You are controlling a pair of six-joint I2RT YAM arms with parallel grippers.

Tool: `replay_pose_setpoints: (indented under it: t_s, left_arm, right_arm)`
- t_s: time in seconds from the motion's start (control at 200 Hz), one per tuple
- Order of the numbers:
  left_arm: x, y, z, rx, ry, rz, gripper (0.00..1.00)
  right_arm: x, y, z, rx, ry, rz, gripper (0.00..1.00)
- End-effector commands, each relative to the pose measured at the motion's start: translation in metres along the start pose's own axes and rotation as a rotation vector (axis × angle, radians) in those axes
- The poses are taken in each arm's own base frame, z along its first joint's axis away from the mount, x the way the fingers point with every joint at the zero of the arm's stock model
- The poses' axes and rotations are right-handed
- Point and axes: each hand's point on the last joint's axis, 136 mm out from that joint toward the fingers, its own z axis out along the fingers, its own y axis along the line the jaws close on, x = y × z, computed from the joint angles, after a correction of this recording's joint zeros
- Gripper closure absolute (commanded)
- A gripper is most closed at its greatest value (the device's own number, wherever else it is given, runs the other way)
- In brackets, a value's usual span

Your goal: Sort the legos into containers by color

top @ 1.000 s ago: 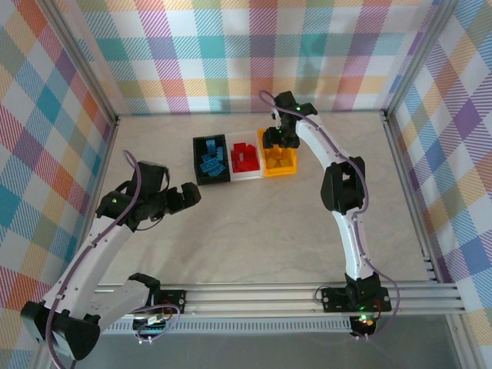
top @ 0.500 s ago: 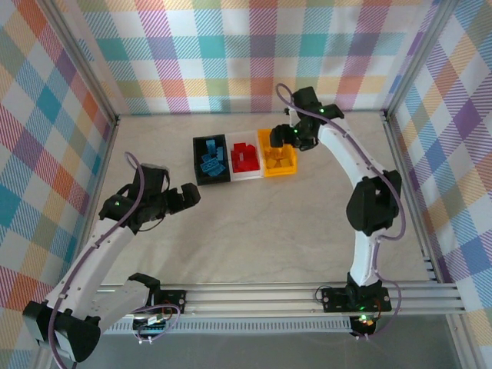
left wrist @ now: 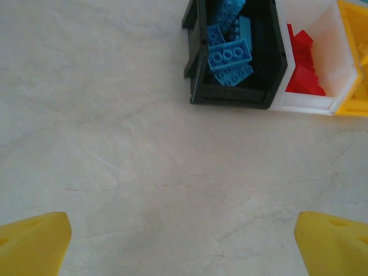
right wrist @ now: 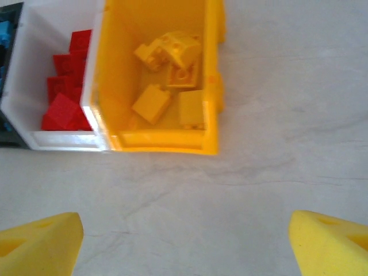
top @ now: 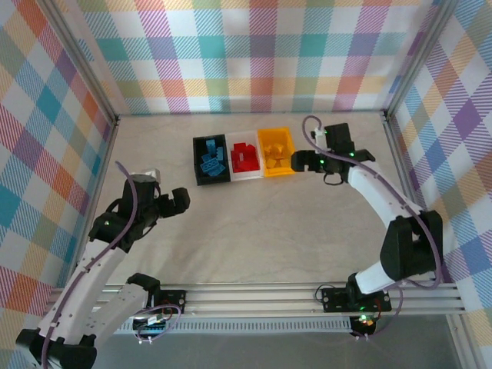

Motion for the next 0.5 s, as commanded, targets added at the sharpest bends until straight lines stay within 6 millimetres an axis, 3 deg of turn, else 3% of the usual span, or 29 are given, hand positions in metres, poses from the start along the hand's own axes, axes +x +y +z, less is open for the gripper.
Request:
replay_pose_setpoints:
  t_s: [0.0,0.145,0.495]
  left_arm:
    - [-0.014,0.01,0.007,-0.061,-0.061,0.062,0.0]
    - [-0.01,0.015,0.02,-0.102,-0.034,0.062,0.0]
    - [-0.004,0.039,0.04,-0.198,-0.102,0.088,0.0]
  right_arm:
    - [-0.02,-0.028,-0.014,0.043,-0.16,-0.052,0.04]
    - [-0.01,-0.056,-0.006,0.083,-0.183,-0.071,0.03]
    - [0.015,-0.078,0.016,0.114,-0.254,-0.102,0.03]
